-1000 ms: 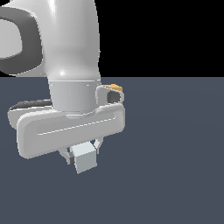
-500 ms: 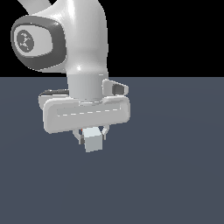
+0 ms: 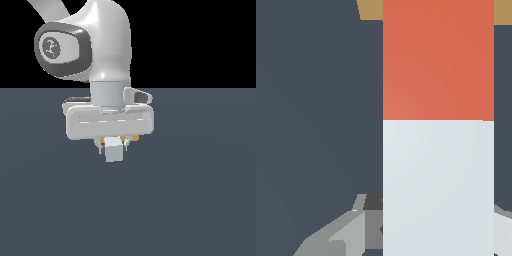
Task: Insert the peg into the horizontal hole in a box.
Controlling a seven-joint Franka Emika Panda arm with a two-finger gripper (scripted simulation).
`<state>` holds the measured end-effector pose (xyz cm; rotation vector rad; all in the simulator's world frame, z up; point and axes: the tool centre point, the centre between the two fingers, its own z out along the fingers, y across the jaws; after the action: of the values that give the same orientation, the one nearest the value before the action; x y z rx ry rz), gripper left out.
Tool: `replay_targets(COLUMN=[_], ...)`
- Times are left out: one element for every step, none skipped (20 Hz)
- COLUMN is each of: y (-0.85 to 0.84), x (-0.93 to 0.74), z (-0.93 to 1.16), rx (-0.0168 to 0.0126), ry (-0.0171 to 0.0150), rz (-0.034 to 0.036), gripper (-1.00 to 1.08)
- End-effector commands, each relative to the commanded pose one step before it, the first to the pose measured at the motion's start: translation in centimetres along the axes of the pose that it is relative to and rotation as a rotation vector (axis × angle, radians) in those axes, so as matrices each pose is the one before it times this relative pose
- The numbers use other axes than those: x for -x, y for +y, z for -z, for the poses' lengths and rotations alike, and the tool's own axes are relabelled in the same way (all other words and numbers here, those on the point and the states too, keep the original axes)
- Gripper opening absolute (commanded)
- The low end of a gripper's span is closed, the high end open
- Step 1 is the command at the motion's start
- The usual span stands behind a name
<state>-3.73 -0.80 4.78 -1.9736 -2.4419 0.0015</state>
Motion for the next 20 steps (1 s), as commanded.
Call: replay_targets(y=[0.448, 0.110, 0.092, 0.074, 0.054, 0.033, 0.011, 0.000, 0.000, 0.000, -0.092, 0.055, 0.136, 0.055, 0.000, 0.000, 0.000, -0.098, -0.005, -0.013], x=[-0.344, -0.104, -0.081, -0.061, -0.042, -0.021, -0.006, 0.000, 0.000, 0.000, -0.023, 0.011, 0.028, 0.011, 0.000, 0.000, 0.000, -0.010, -0.036, -0.111], z=[0.199, 0.024, 0.020, 0.015, 0.010, 0.006, 0.002, 0.000, 0.000, 0.000, -0.112, 0.052, 0.133, 0.052, 0.000, 0.000, 0.000, -0.120, 0.000, 0.000], rx=[0.00208, -0.00002, -0.00002, -0.00002, -0.00002, -0.00001, 0.00000, 0.00000, 0.00000, 0.00000, -0.00229, 0.00090, 0.00229, 0.00090, 0.00000, 0.00000, 0.00000, -0.00248, 0.00000, 0.00000], ry=[-0.00064, -0.00003, -0.00003, -0.00002, -0.00002, -0.00001, 0.00000, 0.00000, 0.00000, 0.00000, 0.00037, 0.00007, 0.00016, 0.00006, 0.00000, 0.00000, 0.00000, 0.00023, 0.00000, 0.00000], rz=[-0.02095, -0.00530, -0.00437, -0.00338, -0.00239, -0.00146, -0.00049, 0.00000, 0.00000, 0.00000, 0.00113, -0.00038, -0.00097, -0.00038, 0.00000, 0.00000, 0.00000, 0.00011, 0.00000, 0.00000], gripper=[-1.00, -1.00, -1.00, -1.00, -1.00, -1.00, -1.00, -1.00, -1.00, -1.00, -1.00, -1.00, -1.00, -1.00, -1.00, -1.00, -1.00, -1.00, -1.00, -1.00])
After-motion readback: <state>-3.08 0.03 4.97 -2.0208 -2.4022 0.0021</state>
